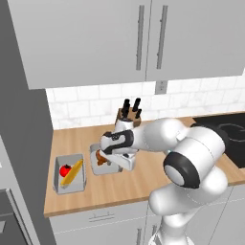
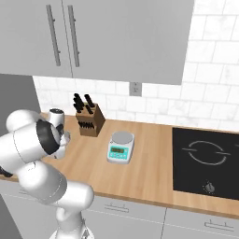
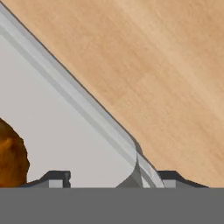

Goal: Take the meat container that has the chicken drumstick and place it on the second highest rack of the freezer. Then take the vegetable container that has the tomato and corn and place it on the highest rack of the freezer.

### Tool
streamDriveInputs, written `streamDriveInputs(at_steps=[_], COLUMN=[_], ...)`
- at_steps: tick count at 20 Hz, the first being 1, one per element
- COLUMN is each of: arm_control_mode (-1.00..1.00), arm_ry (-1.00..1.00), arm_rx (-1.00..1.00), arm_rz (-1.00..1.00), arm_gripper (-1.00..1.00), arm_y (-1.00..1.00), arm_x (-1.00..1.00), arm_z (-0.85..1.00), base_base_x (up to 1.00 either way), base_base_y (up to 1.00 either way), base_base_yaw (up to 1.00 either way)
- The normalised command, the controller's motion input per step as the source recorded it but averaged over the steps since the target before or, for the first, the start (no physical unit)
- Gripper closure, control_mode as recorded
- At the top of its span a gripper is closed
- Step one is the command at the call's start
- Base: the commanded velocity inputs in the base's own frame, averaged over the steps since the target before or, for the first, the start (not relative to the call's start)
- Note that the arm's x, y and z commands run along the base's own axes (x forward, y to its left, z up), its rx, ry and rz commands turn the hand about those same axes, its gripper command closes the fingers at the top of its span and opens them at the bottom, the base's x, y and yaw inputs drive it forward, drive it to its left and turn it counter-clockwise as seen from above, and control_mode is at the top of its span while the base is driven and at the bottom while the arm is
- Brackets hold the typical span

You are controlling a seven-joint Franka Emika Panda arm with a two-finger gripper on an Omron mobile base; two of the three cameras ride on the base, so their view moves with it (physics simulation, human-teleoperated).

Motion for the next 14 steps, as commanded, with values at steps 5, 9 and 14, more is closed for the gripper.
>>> streamDriveInputs(at_steps=[5, 9, 14], arm_control_mode=[-1.00, -1.00, -1.00], arm_ry=[0.05, 0.05, 0.03], arm_rx=[-0.03, 0.00, 0.00], arm_rz=[-0.05, -0.06, -0.04], arm_gripper=[1.00, 1.00, 1.00], arm_y=[0.01, 0.00, 0.00], arm_x=[-0.23, -0.32, -0.41], arm_z=[-0.64, -0.47, -0.20], base_base_x=[0.00, 0.00, 0.00], base_base_y=[0.00, 0.00, 0.00], base_base_yaw=[0.00, 0.00, 0.00])
